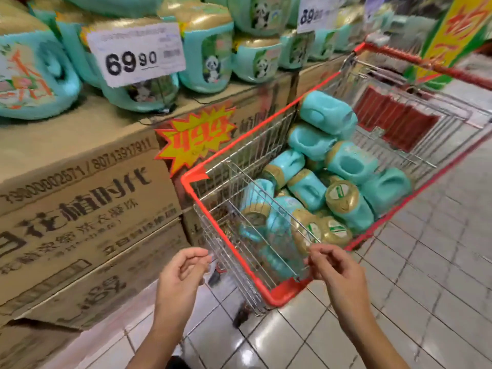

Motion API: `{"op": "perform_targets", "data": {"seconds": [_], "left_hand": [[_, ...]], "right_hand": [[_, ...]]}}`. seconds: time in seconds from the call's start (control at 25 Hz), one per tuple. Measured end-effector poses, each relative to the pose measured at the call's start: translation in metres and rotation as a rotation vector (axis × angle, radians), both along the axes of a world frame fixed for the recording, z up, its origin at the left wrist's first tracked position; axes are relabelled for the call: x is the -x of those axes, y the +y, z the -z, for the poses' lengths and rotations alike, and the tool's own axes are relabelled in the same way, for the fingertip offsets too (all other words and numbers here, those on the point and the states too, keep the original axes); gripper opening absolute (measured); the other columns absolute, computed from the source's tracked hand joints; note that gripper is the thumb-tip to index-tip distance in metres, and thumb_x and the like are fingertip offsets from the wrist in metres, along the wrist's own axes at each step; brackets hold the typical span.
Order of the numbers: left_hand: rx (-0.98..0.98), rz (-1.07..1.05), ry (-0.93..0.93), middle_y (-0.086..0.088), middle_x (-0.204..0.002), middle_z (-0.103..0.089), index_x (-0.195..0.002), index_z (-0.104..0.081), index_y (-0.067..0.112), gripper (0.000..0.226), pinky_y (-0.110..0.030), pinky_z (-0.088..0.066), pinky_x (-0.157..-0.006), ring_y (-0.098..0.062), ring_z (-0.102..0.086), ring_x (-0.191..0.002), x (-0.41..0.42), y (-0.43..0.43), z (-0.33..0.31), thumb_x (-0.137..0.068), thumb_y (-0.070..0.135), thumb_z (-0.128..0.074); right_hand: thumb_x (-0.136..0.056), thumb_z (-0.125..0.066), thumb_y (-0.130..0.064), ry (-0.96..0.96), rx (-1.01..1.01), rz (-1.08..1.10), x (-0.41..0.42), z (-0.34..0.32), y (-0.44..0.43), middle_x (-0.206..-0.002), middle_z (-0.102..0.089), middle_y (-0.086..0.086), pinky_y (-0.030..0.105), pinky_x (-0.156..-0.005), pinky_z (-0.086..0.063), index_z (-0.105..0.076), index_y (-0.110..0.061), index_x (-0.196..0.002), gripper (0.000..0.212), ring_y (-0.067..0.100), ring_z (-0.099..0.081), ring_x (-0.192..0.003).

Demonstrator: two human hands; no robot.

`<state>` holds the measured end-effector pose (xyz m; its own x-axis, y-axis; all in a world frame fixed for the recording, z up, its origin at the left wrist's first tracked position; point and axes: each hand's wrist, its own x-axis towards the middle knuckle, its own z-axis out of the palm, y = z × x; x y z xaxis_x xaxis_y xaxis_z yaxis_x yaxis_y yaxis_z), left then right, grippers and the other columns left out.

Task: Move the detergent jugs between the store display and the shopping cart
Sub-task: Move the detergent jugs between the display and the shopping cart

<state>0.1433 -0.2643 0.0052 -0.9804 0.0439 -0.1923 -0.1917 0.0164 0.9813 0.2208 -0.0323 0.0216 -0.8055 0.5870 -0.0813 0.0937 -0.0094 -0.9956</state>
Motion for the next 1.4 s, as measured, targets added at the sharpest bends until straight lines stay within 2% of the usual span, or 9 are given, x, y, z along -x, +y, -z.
{"op": "perform_targets", "data": {"seconds": [0.28,0.4,0.52,0.64,0.8,1.04,1.16,1.24,1.4], "left_hand": [[-0.029,0.246,0.036,-0.011,-0.080,-0.066,-0.084,-0.065,0.010,0.022,-0.006,-0.046,-0.061,0.004,-0.060,-0.061,-0.014,0.148,-0.012,-0.086,-0.011,-0.060],[-0.043,0.287,0.029,-0.012,-0.084,-0.066,-0.085,-0.064,0.010,0.021,-0.009,-0.046,-0.064,-0.002,-0.059,-0.065,0.000,0.196,-0.017,-0.088,-0.010,-0.058],[-0.011,0.306,0.020,-0.010,-0.083,-0.067,-0.088,-0.065,0.008,0.017,-0.008,-0.047,-0.060,0.004,-0.060,-0.061,0.027,0.239,-0.012,-0.089,-0.007,-0.058],[0.002,0.288,0.012,-0.007,-0.081,-0.068,-0.087,-0.064,0.014,0.020,-0.013,-0.049,-0.058,0.001,-0.064,-0.064,0.080,0.287,-0.006,-0.090,-0.004,-0.057],[0.083,0.243,0.000,-0.005,-0.081,-0.068,-0.093,-0.064,0.015,0.018,-0.030,-0.047,-0.069,-0.017,-0.062,-0.076,0.161,0.348,-0.006,-0.091,-0.001,-0.057],[0.154,0.193,-0.004,0.000,-0.086,-0.062,-0.108,-0.057,0.019,0.013,-0.024,-0.045,-0.066,-0.012,-0.060,-0.078,0.265,0.420,-0.017,-0.095,0.016,-0.055],[0.132,0.093,-0.081,-0.001,-0.104,-0.057,-0.122,-0.048,0.025,0.027,-0.032,-0.047,-0.079,-0.015,-0.058,-0.094,0.299,0.450,-0.007,-0.097,0.034,-0.053],[0.026,0.024,-0.209,-0.001,-0.115,-0.053,-0.132,-0.042,0.020,0.046,-0.036,-0.046,-0.088,-0.016,-0.054,-0.104,0.316,0.469,-0.001,-0.094,0.042,-0.055],[-0.133,-0.089,-0.337,-0.007,-0.137,-0.052,-0.146,-0.033,0.017,0.065,-0.035,-0.040,-0.089,-0.011,-0.051,-0.104,0.347,0.502,0.009,-0.091,0.042,-0.060]], "right_hand": [[-0.089,-0.055,0.007,-0.022,-0.015,0.171,-0.053,-0.016,0.116,-0.068,-0.063,0.010,0.016,-0.057,-0.049,-0.067,-0.004,-0.087,0.017,0.009,-0.058,-0.057],[-0.089,-0.056,0.007,0.002,-0.038,0.187,-0.045,-0.019,0.152,-0.068,-0.063,0.012,0.017,-0.057,-0.048,-0.067,-0.008,-0.083,0.020,0.012,-0.056,-0.058],[-0.089,-0.056,0.007,0.029,-0.064,0.153,-0.014,-0.021,0.195,-0.065,-0.064,0.003,0.016,-0.056,-0.048,-0.067,-0.011,-0.082,0.022,0.009,-0.057,-0.056],[-0.090,-0.056,0.006,0.047,-0.098,0.102,0.039,-0.024,0.249,-0.063,-0.067,-0.003,0.015,-0.056,-0.048,-0.067,-0.014,-0.084,0.024,0.005,-0.060,-0.057],[-0.091,-0.054,0.004,0.027,-0.145,0.050,0.132,-0.036,0.323,-0.070,-0.065,0.003,0.015,-0.056,-0.047,-0.065,-0.018,-0.084,0.026,0.004,-0.059,-0.057],[-0.094,-0.055,-0.012,-0.041,-0.245,-0.007,0.269,-0.025,0.411,-0.087,-0.068,0.012,0.020,-0.059,-0.050,-0.063,-0.016,-0.096,0.009,0.010,-0.061,-0.067],[-0.095,-0.054,-0.019,-0.057,-0.241,-0.034,0.341,-0.006,0.440,-0.099,-0.065,0.008,0.029,-0.073,-0.049,-0.060,-0.016,-0.105,0.011,0.017,-0.061,-0.084],[-0.097,-0.053,-0.021,-0.082,-0.264,-0.087,0.384,0.008,0.453,-0.104,-0.061,0.004,0.030,-0.080,-0.046,-0.059,-0.010,-0.113,0.021,0.017,-0.056,-0.091],[-0.100,-0.047,-0.028,-0.182,-0.228,-0.277,0.440,0.037,0.465,-0.109,-0.057,0.001,0.030,-0.086,-0.041,-0.056,-0.008,-0.122,0.031,0.017,-0.053,-0.101]]}}
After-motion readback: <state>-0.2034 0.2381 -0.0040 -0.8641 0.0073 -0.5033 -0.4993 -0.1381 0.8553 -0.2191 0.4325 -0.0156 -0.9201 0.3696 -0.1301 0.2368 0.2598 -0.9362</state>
